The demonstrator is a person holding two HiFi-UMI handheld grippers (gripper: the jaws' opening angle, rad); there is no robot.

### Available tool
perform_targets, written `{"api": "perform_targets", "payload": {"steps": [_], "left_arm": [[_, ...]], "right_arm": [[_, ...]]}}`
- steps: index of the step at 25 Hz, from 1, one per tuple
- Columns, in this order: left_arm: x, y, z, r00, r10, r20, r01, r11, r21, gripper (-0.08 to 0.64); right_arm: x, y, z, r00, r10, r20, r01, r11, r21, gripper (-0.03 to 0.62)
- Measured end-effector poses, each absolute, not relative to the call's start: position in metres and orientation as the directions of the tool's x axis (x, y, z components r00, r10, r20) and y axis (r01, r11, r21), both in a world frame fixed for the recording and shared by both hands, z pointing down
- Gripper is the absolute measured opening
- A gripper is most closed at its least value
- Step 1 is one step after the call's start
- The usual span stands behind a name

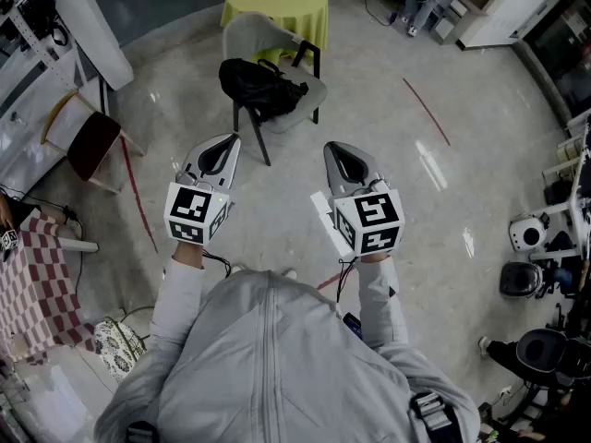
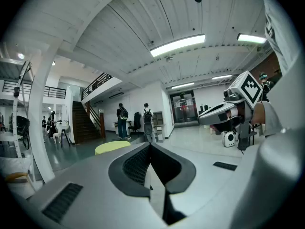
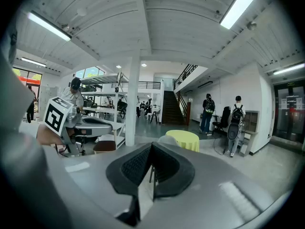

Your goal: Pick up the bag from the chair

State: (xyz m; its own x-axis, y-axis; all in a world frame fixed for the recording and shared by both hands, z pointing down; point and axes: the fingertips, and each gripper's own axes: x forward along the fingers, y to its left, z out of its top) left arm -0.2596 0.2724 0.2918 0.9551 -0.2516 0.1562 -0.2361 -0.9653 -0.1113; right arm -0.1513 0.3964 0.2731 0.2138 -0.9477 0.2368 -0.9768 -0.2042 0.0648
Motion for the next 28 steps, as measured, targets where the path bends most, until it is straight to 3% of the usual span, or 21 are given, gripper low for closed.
{"api": "perform_targets", "payload": {"steps": [16,28], "left_arm": [[-0.236,0.286,0.315,0.921,-0.321,0.219,-0.304,-0.946,-0.109,0.006],[-0.181,0.200,0.335,0.916,-0.338,0.217,-0.328,-0.941,-0.080,0.006]], "right_arm": [[-0.106,0.408,0.294,0.131,-0.965,0.225,-0.989,-0.144,-0.042,0.011],[-0.054,0.329,0.310,0.104,-0.964,0.246,-0.989,-0.127,-0.078,0.009]]}}
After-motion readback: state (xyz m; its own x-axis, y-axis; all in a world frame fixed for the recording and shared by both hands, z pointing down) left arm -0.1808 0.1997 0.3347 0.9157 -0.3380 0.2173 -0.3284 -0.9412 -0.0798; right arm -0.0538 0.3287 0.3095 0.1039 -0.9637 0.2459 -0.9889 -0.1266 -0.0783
